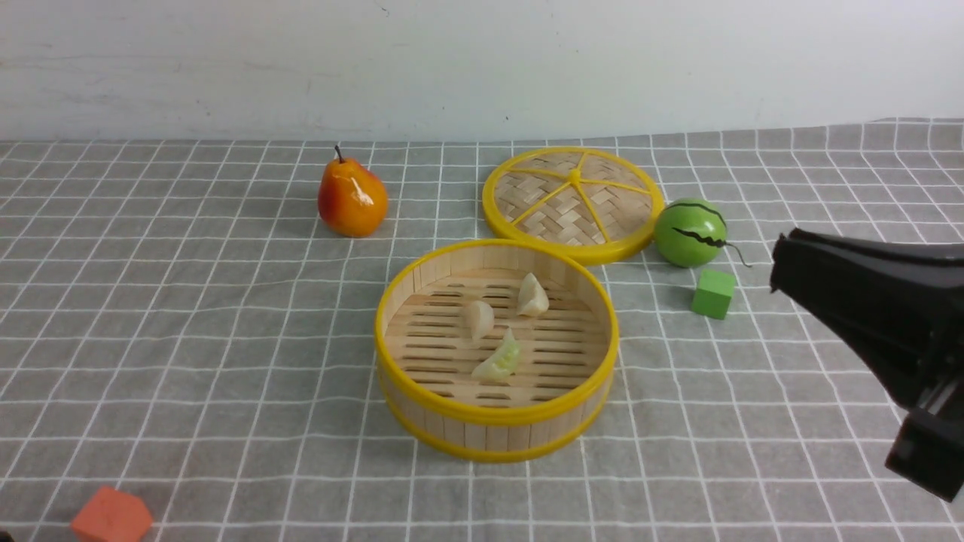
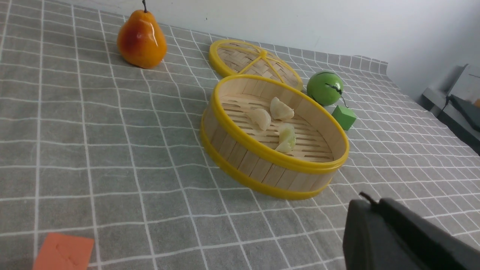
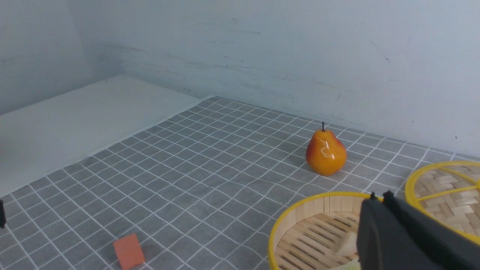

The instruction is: Put the dumplings into the steamer on the table with the grey tablecloth.

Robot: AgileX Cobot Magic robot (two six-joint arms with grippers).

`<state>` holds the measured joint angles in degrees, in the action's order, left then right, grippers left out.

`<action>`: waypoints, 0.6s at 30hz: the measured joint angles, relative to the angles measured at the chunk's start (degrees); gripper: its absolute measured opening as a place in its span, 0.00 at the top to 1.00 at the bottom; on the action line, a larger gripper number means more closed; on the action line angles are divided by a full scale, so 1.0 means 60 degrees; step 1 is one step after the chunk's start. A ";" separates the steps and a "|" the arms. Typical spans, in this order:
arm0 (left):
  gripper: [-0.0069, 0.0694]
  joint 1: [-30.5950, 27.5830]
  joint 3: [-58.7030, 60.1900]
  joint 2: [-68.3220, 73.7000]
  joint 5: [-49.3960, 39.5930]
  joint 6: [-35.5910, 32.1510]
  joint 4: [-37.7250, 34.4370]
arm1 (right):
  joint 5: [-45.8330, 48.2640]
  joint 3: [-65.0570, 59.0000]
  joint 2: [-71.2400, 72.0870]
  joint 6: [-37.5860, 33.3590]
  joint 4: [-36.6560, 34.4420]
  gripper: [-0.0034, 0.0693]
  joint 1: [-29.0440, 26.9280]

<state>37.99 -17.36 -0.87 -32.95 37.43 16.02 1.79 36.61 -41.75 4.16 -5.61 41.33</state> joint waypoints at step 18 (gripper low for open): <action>0.86 0.0000 0.0018 0.0000 -0.0113 0.0000 0.0000 | 0.0347 -0.3167 0.3015 -0.0693 -0.0460 0.96 -0.2355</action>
<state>37.99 -17.26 -0.87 -33.63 37.43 16.02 3.87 17.60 -23.67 0.00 -8.38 27.20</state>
